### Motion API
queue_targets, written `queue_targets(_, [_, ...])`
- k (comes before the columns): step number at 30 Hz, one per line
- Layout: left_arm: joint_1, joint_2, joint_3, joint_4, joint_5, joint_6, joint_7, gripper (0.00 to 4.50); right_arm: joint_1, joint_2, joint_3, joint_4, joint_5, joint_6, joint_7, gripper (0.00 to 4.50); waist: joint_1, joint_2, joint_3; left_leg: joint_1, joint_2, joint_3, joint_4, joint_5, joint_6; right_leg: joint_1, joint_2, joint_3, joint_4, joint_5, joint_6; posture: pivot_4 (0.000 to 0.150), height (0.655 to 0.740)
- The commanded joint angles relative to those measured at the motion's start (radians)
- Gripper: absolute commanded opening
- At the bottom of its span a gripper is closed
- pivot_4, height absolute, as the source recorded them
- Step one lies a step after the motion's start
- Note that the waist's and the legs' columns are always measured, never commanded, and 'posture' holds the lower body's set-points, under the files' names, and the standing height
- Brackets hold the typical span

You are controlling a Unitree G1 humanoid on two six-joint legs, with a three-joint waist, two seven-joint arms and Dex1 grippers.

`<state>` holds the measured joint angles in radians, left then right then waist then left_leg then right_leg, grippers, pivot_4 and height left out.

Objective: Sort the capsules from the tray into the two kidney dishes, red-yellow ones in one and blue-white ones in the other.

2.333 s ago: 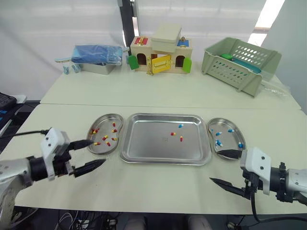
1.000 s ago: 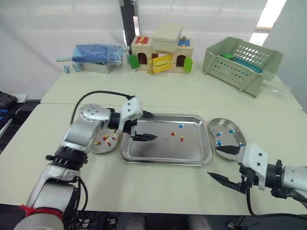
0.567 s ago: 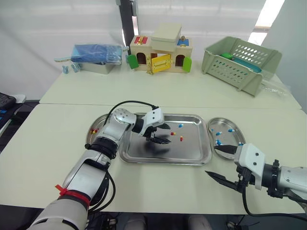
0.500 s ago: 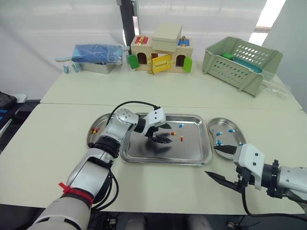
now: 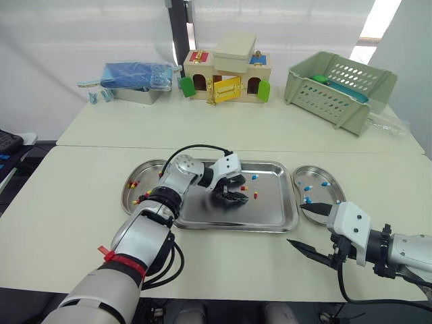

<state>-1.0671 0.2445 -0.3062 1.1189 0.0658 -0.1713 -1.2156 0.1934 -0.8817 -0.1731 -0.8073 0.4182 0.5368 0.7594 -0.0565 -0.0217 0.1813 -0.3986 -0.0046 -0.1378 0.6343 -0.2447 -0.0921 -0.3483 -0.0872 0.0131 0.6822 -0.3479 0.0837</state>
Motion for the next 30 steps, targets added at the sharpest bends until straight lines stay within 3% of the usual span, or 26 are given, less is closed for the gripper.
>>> queue_targets(1, [-0.012, -0.003, 0.016, 0.024, 0.019, -0.015, 0.014, 2.1, -0.004, 0.001, -0.012, -0.041, 0.005, 0.005, -0.006, 4.44, 0.0, 0.0, 0.0, 0.0, 0.0, 0.0, 0.0, 0.0, 0.0, 0.0, 0.0, 0.0, 0.0, 0.0, 0.0, 0.15, 0.74])
queue_targets(2, [-0.011, -0.003, 0.015, 0.028, 0.025, -0.018, 0.018, 1.82, -0.004, 0.001, -0.012, -0.042, 0.006, 0.006, -0.007, 4.44, 0.0, 0.0, 0.0, 0.0, 0.0, 0.0, 0.0, 0.0, 0.0, 0.0, 0.0, 0.0, 0.0, 0.0, 0.0, 0.15, 0.74])
queue_targets(13, [-0.009, -0.004, 0.02, 0.041, 0.05, -0.01, 0.019, 1.82, -0.021, -0.002, -0.008, -0.037, 0.004, 0.014, -0.002, 4.44, -0.001, 0.0, 0.0, 0.0, 0.0, 0.0, 0.001, 0.0, 0.0, 0.0, 0.0, 0.0, 0.0, 0.0, 0.0, 0.15, 0.74])
queue_targets(16, [-0.006, 0.0, 0.02, 0.042, 0.051, -0.007, 0.016, 1.22, -0.027, -0.002, -0.006, -0.035, 0.004, 0.015, 0.0, 4.44, -0.001, 0.0, 0.0, 0.0, 0.0, 0.0, 0.001, 0.0, 0.0, 0.0, 0.0, 0.0, 0.0, 0.0, 0.0, 0.15, 0.74])
queue_targets(20, [-0.003, 0.003, 0.021, 0.04, 0.052, -0.004, 0.012, 0.01, -0.032, -0.002, -0.002, -0.033, 0.004, 0.016, 0.001, 4.44, -0.001, 0.0, 0.0, 0.0, 0.0, 0.0, 0.001, 0.0, 0.0, 0.001, 0.0, 0.0, 0.0, 0.0, 0.0, 0.15, 0.74])
queue_targets(30, [0.006, 0.035, 0.085, -0.058, -0.018, 0.019, -0.036, 0.01, -0.045, 0.003, 0.016, -0.028, 0.0, 0.014, -0.001, 4.44, -0.001, 0.0, 0.0, 0.0, 0.0, 0.0, 0.001, 0.0, 0.0, 0.001, 0.0, 0.0, 0.0, 0.0, 0.0, 0.15, 0.74])
